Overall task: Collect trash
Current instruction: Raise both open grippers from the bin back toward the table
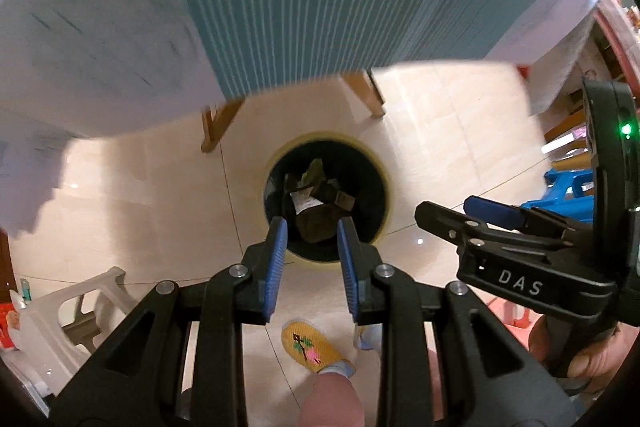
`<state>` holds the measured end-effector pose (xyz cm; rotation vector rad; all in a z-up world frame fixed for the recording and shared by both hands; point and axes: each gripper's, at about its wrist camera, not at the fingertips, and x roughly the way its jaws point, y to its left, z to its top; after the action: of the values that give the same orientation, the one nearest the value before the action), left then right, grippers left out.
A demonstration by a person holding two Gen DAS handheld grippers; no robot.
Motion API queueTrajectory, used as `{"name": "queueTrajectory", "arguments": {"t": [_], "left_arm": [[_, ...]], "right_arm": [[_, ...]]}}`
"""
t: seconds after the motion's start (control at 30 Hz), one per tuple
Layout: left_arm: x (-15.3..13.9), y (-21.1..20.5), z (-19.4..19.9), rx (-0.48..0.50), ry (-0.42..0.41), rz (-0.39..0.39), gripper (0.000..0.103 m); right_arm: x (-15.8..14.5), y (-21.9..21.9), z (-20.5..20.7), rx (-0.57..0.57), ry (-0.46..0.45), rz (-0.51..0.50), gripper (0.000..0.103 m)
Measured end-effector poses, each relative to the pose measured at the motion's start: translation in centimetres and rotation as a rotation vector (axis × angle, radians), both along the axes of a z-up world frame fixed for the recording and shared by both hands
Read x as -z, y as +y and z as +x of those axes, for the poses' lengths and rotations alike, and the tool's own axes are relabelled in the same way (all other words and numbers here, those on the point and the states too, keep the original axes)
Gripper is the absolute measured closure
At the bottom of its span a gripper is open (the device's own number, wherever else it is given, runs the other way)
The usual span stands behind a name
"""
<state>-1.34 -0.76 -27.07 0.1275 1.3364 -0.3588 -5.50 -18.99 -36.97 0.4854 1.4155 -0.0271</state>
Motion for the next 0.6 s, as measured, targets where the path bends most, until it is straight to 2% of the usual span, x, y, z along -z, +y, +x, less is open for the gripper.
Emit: {"name": "queueTrajectory", "arguments": {"t": [0.17, 0.27, 0.37, 0.5, 0.6], "left_arm": [[-8.2, 0.9, -0.8, -0.004, -0.033, -0.03, 0.08], [-13.8, 1.5, -1.4, -0.007, -0.094, -0.061, 0.08], [-17.9, 1.7, -1.8, 0.006, -0.133, -0.087, 0.08], [-23.2, 1.9, -2.1, 0.033, -0.191, -0.078, 0.08], [-26.2, 2.4, -1.8, 0.02, -0.197, -0.091, 0.08]], "right_arm": [[-9.1, 0.7, -0.8, 0.006, -0.049, -0.005, 0.038], [-14.5, 1.4, -1.2, 0.004, -0.085, -0.015, 0.037], [-19.7, 1.9, -1.7, 0.006, -0.13, -0.033, 0.034], [-25.5, 2.7, -2.1, 0.02, -0.187, -0.047, 0.034], [-29.3, 2.9, -2.7, 0.027, -0.229, -0.06, 0.034]]}}
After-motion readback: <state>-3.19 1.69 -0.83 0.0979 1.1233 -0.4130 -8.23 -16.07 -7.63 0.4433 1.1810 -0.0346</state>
